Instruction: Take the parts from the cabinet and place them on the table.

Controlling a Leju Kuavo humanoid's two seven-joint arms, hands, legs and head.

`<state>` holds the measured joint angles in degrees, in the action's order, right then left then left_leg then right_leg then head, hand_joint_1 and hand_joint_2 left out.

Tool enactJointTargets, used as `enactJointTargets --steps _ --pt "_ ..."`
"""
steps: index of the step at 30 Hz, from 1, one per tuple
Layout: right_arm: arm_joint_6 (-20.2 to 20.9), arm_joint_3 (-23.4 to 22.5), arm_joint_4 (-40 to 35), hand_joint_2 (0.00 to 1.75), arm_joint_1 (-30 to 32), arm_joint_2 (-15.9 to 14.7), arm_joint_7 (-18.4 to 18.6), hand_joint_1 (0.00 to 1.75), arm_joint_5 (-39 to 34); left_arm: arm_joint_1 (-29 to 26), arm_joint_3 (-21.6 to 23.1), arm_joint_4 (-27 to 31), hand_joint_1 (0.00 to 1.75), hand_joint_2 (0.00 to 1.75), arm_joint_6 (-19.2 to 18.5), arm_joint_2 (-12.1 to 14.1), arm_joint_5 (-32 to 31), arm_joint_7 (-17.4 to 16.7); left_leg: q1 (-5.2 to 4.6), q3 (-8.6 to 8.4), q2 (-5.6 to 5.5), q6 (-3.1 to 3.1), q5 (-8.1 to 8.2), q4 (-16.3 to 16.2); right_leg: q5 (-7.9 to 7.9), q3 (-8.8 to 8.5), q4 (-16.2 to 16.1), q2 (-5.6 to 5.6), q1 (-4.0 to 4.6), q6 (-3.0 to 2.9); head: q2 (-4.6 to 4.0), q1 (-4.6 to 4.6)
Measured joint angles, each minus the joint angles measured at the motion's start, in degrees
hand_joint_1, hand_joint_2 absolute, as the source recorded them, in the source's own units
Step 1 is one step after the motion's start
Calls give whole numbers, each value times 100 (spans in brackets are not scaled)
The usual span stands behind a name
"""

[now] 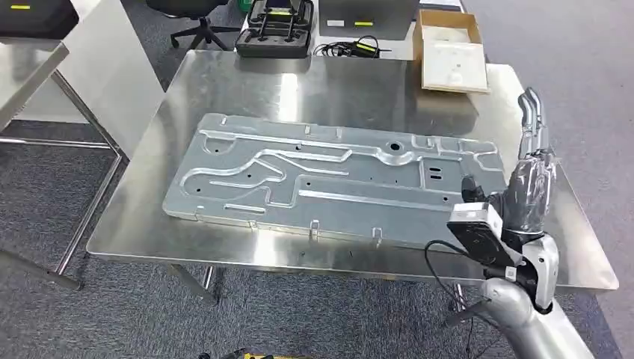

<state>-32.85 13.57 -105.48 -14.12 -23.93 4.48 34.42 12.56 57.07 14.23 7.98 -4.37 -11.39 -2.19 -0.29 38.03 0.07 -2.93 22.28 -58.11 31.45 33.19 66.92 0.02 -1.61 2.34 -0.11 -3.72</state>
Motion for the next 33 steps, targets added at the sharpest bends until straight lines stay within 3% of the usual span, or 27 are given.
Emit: enactJointTargets --steps 1,2,3,5,6,7,8,10,11,12,13,14,15,16,17,18,21,22,24,25,26,27,28,30,31,32,33 --pt "-61 13 -22 0 0 44 -52 0 -52 11 0 0 0 0 -20 0 -15 0 3 58 -1 27 -19 -54 -140 -351 -519 -11 -8 1 0 2" --pt "-109 35 -46 0 -1 96 -94 0 -100 22 0 0 0 0 -28 0 -26 0 -20 120 -4 61 -37 -99 -2 -491 -824 -17 19 -9 0 7" --pt "-137 59 -72 0 42 144 -107 0 -120 28 0 0 0 0 -46 0 -35 2 -13 107 -7 100 -68 -99 -129 -427 -719 10 64 -66 0 -15" --pt "-166 100 -92 0 47 220 -168 0 -190 46 -2 2 0 0 -59 2 -44 2 -15 111 -9 152 -156 -91 -131 -363 -734 18 78 -108 0 -9" --pt "-177 122 -96 0 55 266 -209 0 -244 47 -2 0 0 0 -61 2 -48 4 -24 123 -17 193 -199 -79 -182 -334 -749 16 60 -158 0 -4" --pt "-192 151 -98 0 51 314 -257 0 -303 50 -2 0 0 0 -61 11 -52 4 14 153 -24 228 -123 -128 -246 -286 -767 -9 19 -215 0 11" --pt "-196 181 -109 0 56 349 -299 0 -349 53 -2 0 0 0 -70 11 -63 7 20 252 -28 278 152 -287 -302 -239 -766 -6 27 -243 0 -4" --pt "-207 247 -116 0 60 422 -398 0 -430 60 -2 2 0 0 -81 11 -83 20 45 455 -23 339 877 -1047 -422 -107 -763 -10 35 -301 0 -26" --pt "-210 286 -116 0 63 466 -435 0 -483 69 -4 0 0 0 -87 11 -96 22 52 534 -23 359 1110 -1477 -491 -14 -758 -10 42 -304 0 -24" --pt "-207 319 -116 0 68 500 -468 0 -538 75 -4 2 0 0 -96 11 -101 24 53 546 -23 367 1136 -1738 -553 73 -750 -11 48 -303 0 -26" --pt "-207 354 -116 0 76 529 -509 0 -601 79 -4 0 0 0 -114 11 -111 31 53 478 -23 364 1014 -1815 -609 162 -748 -11 53 -301 0 -28" --pt "-207 391 -116 0 82 559 -533 0 -645 82 -7 2 0 0 -120 11 -116 37 53 306 -23 349 826 -1683 -665 244 -745 -10 57 -297 0 -26" --pt "-205 415 -114 0 87 586 -566 0 -695 89 -7 2 0 0 -122 11 -120 44 51 21 -24 320 634 -1352 -725 324 -744 -8 64 -287 0 -26" --pt "-199 441 -114 0 87 614 -599 0 -732 108 -11 2 0 0 -122 11 -131 53 46 -348 -35 274 553 -878 -784 384 -743 -1 69 -274 0 -26" --pt "-192 470 -114 0 88 647 -623 0 -776 137 -13 2 0 0 -122 11 -133 63 34 -746 -51 223 699 -360 -826 405 -740 -3 68 -254 0 -28" --pt "-188 485 -109 0 82 656 -645 0 -813 166 -15 4 0 0 -120 11 -140 79 -1 -987 -54 202 821 58 -861 427 -739 -10 86 -220 0 -24" --pt "-172 555 -44 0 93 732 -723 0 -942 184 -57 15 0 0 -122 13 -168 87 -43 -879 -49 132 710 89 -1051 427 -850 -11 49 -115 0 -26" --pt "-175 564 5 0 109 754 -758 0 -988 175 -57 18 0 0 -127 11 -170 83 32 -863 -12 73 593 197 -1034 461 -836 -8 65 -75 0 -22" --pt "-196 575 136 0 135 780 -824 0 -1049 188 -61 17 0 0 -127 13 -177 81 9 -747 7 -31 453 210 -447 580 -495 -4 50 -64 0 13" --pt "-205 579 188 0 142 793 -848 0 -1073 187 -63 20 0 0 -127 13 -177 81 0 -658 9 -40 386 205 -72 675 -88 -5 51 -59 0 24" --pt "-205 592 216 0 152 804 -870 0 -1095 181 -68 20 0 0 -127 13 -177 81 -10 -575 9 -47 324 202 185 751 317 -5 49 -49 0 28" --pt "-203 608 258 0 158 817 -872 0 -1145 176 -70 20 0 0 -127 13 -177 74 -16 -475 11 -45 256 192 281 793 672 -6 50 -38 0 26" --pt "-205 612 333 0 171 839 -874 0 -1220 173 -79 20 0 0 -127 13 -177 70 -17 -367 13 -36 187 169 153 741 831 -6 49 -27 0 26" --pt "-229 612 556 0 191 887 -942 0 -1362 171 -85 20 0 0 -127 13 -177 55 -12 -158 15 -11 85 96 -333 361 507 -8 44 -16 0 28" --pt "-249 614 658 0 200 913 -1008 0 -1440 171 -87 20 0 0 -127 13 -177 55 -8 -64 13 13 51 41 -463 81 154 -12 37 -16 0 28" --pt "-277 614 746 0 199 935 -1100 0 -1499 171 -92 22 0 0 -122 13 -177 48 -9 16 12 45 21 -41 -295 -263 -369 -17 34 -28 0 28" --pt "-297 614 839 0 198 961 -1145 0 -1558 169 -96 22 0 0 -111 13 -175 31 -39 82 7 74 0 -85 -68 -490 -700 -18 54 -43 0 31"
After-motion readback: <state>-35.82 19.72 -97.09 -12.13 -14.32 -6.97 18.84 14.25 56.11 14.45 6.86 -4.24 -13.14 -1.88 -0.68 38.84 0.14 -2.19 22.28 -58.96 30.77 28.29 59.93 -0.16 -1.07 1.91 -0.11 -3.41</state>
